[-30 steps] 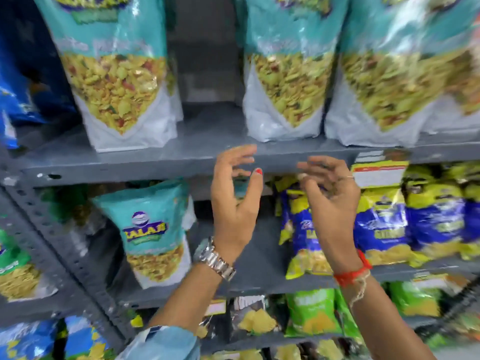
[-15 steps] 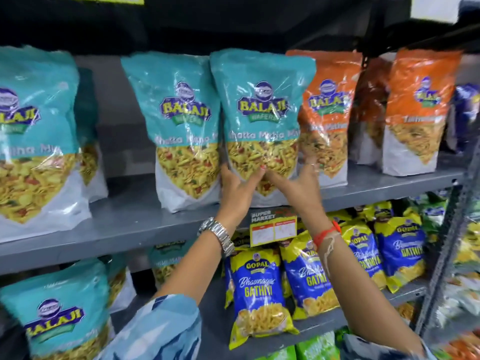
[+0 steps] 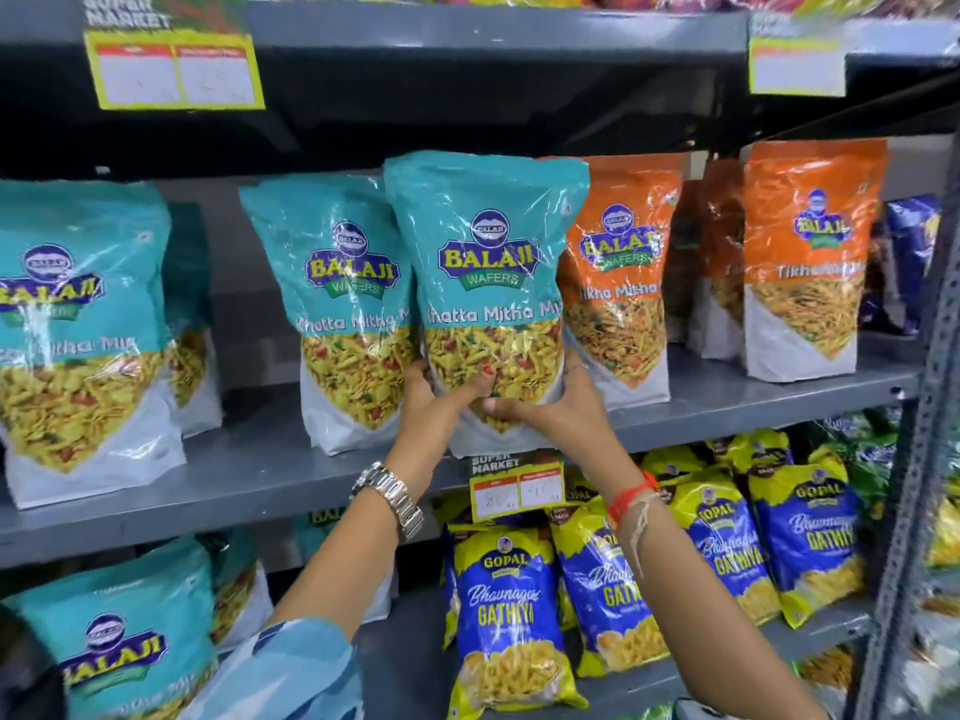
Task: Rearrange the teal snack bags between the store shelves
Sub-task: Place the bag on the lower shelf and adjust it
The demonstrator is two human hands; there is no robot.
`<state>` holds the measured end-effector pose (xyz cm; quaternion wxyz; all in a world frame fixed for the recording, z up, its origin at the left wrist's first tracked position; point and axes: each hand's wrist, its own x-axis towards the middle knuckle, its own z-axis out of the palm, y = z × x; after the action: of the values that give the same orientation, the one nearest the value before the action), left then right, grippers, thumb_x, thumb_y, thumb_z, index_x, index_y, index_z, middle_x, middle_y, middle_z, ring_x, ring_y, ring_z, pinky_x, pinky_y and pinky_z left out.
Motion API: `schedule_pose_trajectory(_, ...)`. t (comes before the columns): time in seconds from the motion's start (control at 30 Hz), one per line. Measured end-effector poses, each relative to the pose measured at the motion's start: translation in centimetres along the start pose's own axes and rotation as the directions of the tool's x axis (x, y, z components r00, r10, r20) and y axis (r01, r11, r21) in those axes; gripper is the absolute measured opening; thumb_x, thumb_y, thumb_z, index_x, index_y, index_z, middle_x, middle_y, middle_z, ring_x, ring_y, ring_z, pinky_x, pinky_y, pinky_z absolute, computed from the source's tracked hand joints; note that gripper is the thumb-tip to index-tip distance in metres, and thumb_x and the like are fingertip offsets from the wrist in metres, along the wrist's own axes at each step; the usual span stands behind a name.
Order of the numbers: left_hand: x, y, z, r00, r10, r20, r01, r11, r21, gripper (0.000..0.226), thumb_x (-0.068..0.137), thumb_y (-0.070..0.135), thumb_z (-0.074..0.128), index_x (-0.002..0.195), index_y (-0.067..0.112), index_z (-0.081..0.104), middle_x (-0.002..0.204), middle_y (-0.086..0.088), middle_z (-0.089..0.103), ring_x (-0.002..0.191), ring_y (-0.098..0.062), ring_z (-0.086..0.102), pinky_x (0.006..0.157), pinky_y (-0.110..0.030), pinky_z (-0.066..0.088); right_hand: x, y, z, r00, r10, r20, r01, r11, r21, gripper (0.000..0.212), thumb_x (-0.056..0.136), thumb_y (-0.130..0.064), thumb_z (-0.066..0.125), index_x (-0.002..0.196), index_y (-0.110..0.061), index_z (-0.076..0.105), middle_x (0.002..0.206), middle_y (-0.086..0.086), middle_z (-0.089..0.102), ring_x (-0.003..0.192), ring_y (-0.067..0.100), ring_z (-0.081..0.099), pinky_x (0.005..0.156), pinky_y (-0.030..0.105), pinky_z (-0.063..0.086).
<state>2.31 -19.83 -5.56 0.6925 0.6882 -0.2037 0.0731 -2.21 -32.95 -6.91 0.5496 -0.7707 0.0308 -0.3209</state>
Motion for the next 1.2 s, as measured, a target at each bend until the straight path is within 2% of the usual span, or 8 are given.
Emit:
schedule_pose_trajectory(0.13,-2.3,1.9,-2.3,0.998,0.066,-0.012,-0.065,0.996,0.053,0.082,0.067,0.02,0.078,0.135,0.017,0.034,0.127,0.004,0.047,0.121,-0.018,0.045,0.097,-0.031,0.037,-2.3,-0.6,-0.3,0.996,-0.094,0.009,0.094,0.995,-0.021,0.113,0.033,-0.067,0.082,0.132,-0.039,0.035,0.131,-0.008,0.059,0.122,0.019,0.055,0.101,0.048,0.048)
schedule_pose_trajectory(0.23,-4.4,2.8,-4.8,0.99,0.133,0.042,-0.136,0.987,0.082,0.077,0.051,0.022,0.087,0.118,0.026,0.049,0.119,0.003,0.064,0.111,-0.016,0.06,0.095,-0.036,0.049,-4.7,-0.9,0.0,0.99,-0.144,0.001,0.144,0.99,0.003,0.094,0.034,-0.059,0.084,0.118,-0.041,0.044,0.114,-0.012,0.067,0.11,0.015,0.062,0.094,0.046,0.052)
schedule_pose_trajectory(0.4,-8.4,1.5,-8.1,0.98,0.199,-0.004,-0.199,0.98,0.027,0.074,0.038,0.011,0.086,0.104,0.024,0.055,0.094,0.008,0.073,0.09,-0.008,0.069,0.071,-0.021,0.055,-8.9,-1.5,1.8,0.984,-0.156,0.083,0.152,0.987,0.051,0.086,0.037,-0.046,0.091,0.111,-0.04,0.047,0.103,-0.019,0.069,0.102,0.006,0.064,0.089,0.037,0.053)
schedule_pose_trajectory(0.63,-13.5,-4.9,-13.0,0.99,0.07,-0.125,-0.064,0.997,0.044,0.073,0.032,0.022,0.085,0.096,0.028,0.05,0.105,-0.003,0.066,0.098,-0.016,0.066,0.075,-0.026,0.057,-13.5,3.2,7.7,0.962,-0.075,0.261,0.057,0.995,0.079,0.087,0.035,-0.045,0.09,0.108,-0.037,0.043,0.101,-0.019,0.068,0.097,0.004,0.065,0.083,0.039,0.056)
schedule_pose_trajectory(0.83,-15.0,-14.0,-17.0,0.969,-0.134,-0.206,0.166,0.975,0.146,0.108,0.024,0.046,0.091,0.118,0.027,0.041,0.122,-0.008,0.06,0.114,-0.021,0.059,0.097,-0.053,0.048,-15.6,9.9,14.2,0.88,0.042,0.473,-0.048,0.999,0.002,0.096,0.043,-0.026,0.095,0.121,-0.021,0.039,0.102,-0.019,0.058,0.095,-0.017,0.052,0.073,-0.002,0.039)
schedule_pose_trajectory(0.97,-14.5,-18.5,-18.2,0.957,-0.192,-0.218,0.226,0.963,0.147,0.097,0.024,0.048,0.09,0.109,0.039,0.044,0.117,-0.008,0.06,0.114,-0.024,0.057,0.098,-0.054,0.046,-16.4,14.1,18.0,0.877,0.152,0.456,-0.147,0.988,-0.045,0.099,0.042,-0.019,0.096,0.123,-0.01,0.039,0.107,-0.004,0.061,0.105,0.012,0.058,0.08,0.015,0.043)
schedule_pose_trajectory(1.1,-13.0,-21.6,-19.4,0.947,-0.258,-0.193,0.285,0.95,0.13,0.108,0.022,0.045,0.091,0.115,0.025,0.041,0.117,-0.004,0.059,0.109,-0.008,0.058,0.099,-0.038,0.048,-16.1,16.6,20.8,0.889,0.211,0.407,-0.196,0.977,-0.079,0.097,0.04,-0.02,0.096,0.12,-0.014,0.041,0.109,0.002,0.065,0.105,0.017,0.06,0.087,0.032,0.051)
schedule_pose_trajectory(1.2,-11.6,-24.4,-20.2,0.939,-0.304,-0.161,0.327,0.935,0.14,0.129,0.022,0.053,0.088,0.13,0.007,0.034,0.132,-0.019,0.052,0.124,-0.027,0.05,0.103,-0.048,0.043,-15.7,18.3,22.3,0.885,0.264,0.384,-0.231,0.964,-0.129,0.102,0.035,-0.031,0.096,0.121,-0.018,0.043,0.111,0.005,0.066,0.109,0.02,0.06,0.089,0.036,0.052)
